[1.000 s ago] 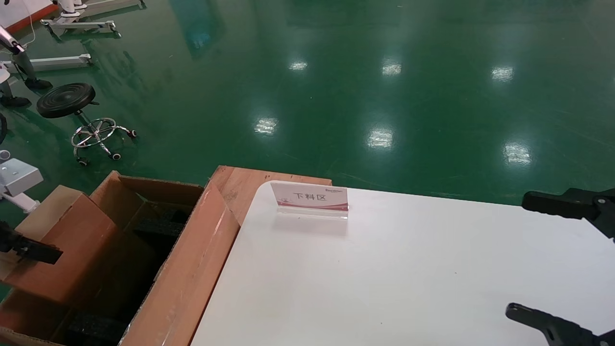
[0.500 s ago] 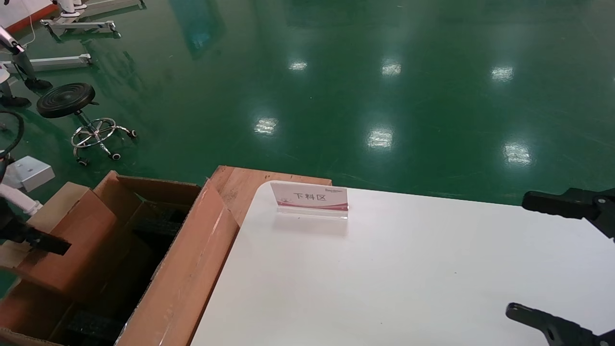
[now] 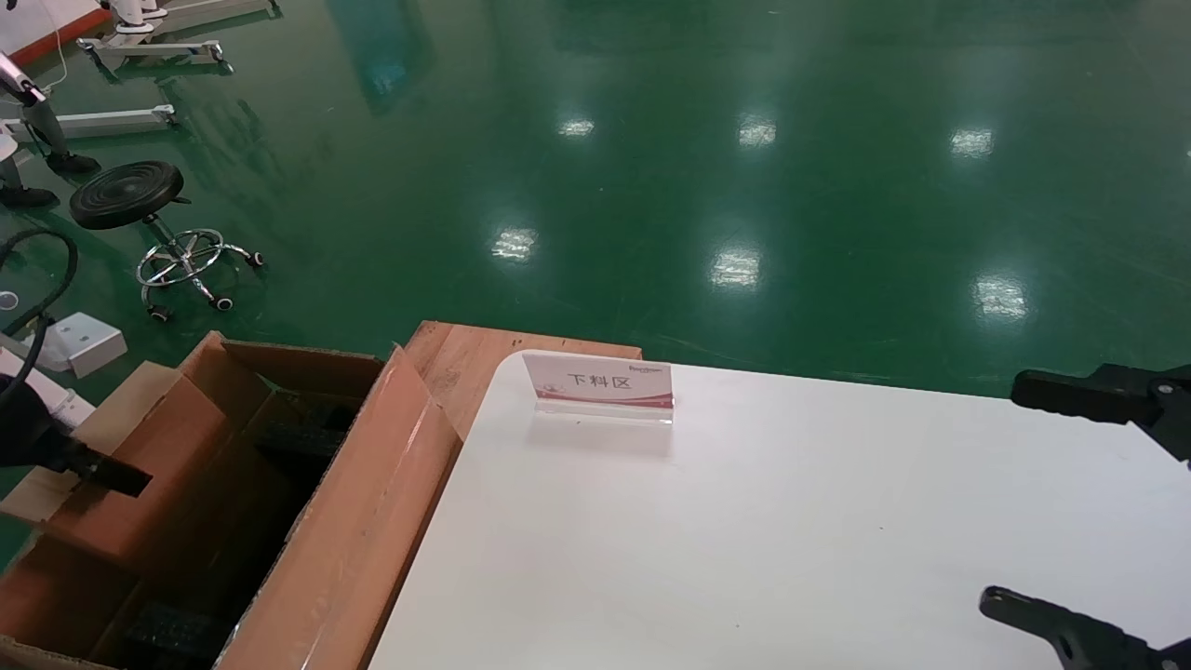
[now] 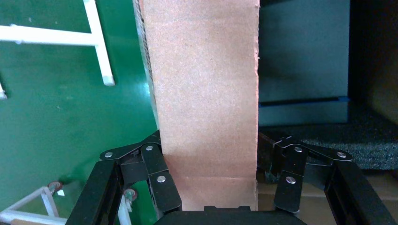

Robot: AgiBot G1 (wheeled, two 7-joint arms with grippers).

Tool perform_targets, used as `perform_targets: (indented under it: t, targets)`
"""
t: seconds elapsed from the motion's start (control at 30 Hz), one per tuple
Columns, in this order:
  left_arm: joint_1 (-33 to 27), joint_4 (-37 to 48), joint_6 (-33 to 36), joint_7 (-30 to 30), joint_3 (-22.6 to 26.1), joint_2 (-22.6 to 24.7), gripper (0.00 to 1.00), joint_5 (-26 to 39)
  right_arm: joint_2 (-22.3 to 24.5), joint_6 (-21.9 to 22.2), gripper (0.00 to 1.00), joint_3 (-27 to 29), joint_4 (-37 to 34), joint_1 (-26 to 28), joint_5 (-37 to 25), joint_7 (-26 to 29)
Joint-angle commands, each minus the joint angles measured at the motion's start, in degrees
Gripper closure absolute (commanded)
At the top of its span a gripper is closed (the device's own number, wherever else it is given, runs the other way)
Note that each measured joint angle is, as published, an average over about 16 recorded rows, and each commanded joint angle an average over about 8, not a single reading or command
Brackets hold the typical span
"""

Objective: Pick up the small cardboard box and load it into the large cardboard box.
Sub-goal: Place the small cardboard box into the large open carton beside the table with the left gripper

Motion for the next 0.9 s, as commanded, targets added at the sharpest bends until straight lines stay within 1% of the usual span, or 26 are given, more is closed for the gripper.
perform_targets:
  t: [0.03,0.33,0.37,0.6,0.63,0.9]
  targets:
    - [0.8,0.7,-0.2,0.3,0.2,0.3,1.0,-0.5,0.0,0.0,0.0,0.0,0.0,0.0,0.0,0.0]
    - [4.6,4.0,-0.9,0.0,0.7,1.9,1.0,-3.1,0.0,0.0,0.0,0.0,0.0,0.0,0.0,0.0]
    - [4.9,4.4,-0.8,-0.2,0.7,2.1,0.98,-3.3,0.0,0.0,0.0,0.0,0.0,0.0,0.0,0.0]
    - [6.4,6.4,-0.2,-0.7,1.0,3.4,0.11,-4.1,0.0,0.0,0.0,0.0,0.0,0.0,0.0,0.0]
    - [6.5,6.6,-0.2,-0.7,1.0,3.5,0.01,-4.2,0.0,0.0,0.0,0.0,0.0,0.0,0.0,0.0]
    - [6.4,6.4,-0.1,-0.7,1.1,3.3,0.0,-4.2,0.0,0.0,0.0,0.0,0.0,0.0,0.0,0.0]
